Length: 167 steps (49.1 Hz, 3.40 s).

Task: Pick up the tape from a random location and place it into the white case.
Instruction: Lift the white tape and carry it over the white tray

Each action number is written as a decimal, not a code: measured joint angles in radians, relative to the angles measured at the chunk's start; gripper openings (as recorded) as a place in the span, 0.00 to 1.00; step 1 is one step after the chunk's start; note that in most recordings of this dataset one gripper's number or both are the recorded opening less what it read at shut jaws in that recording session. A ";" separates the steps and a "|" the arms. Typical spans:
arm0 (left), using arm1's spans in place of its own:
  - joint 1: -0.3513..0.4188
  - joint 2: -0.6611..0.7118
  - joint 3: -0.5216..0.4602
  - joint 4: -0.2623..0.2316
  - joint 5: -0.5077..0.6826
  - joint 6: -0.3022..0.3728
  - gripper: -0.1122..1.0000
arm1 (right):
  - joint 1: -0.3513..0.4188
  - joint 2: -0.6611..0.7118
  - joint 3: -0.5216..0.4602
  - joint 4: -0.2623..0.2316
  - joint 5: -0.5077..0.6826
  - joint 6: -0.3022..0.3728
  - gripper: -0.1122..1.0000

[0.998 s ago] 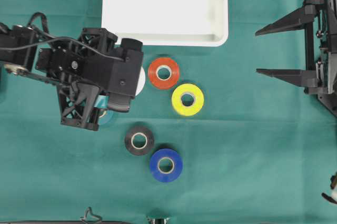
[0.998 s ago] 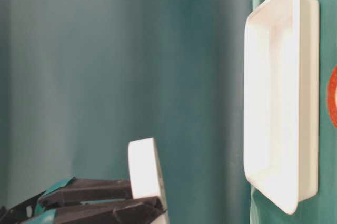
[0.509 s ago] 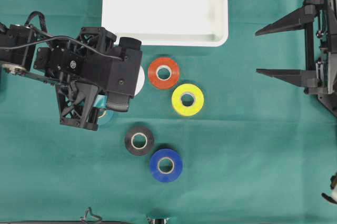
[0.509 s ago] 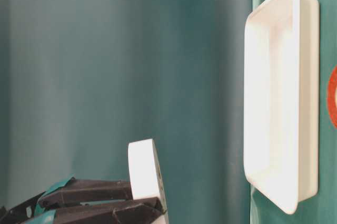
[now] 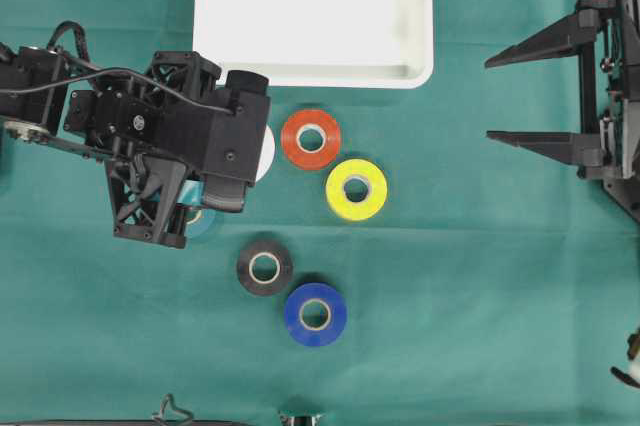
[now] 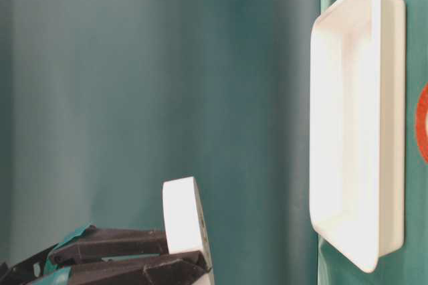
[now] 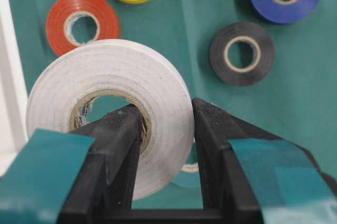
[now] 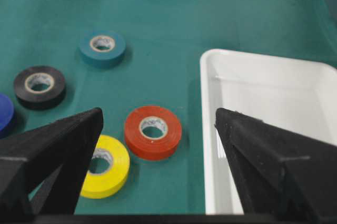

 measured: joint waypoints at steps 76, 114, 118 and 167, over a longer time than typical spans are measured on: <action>0.505 0.083 -0.026 0.009 -0.104 0.009 0.32 | 0.000 0.000 0.000 -0.005 0.021 -0.002 0.92; 0.485 0.132 -0.074 0.008 -0.160 0.009 0.32 | 0.000 0.000 0.000 -0.006 0.025 -0.002 0.92; 0.480 0.164 -0.106 0.009 -0.164 0.009 0.32 | 0.000 0.000 0.000 -0.006 0.025 -0.002 0.92; 0.451 0.302 -0.275 0.008 -0.146 0.009 0.32 | 0.000 0.000 0.000 -0.006 0.025 -0.002 0.92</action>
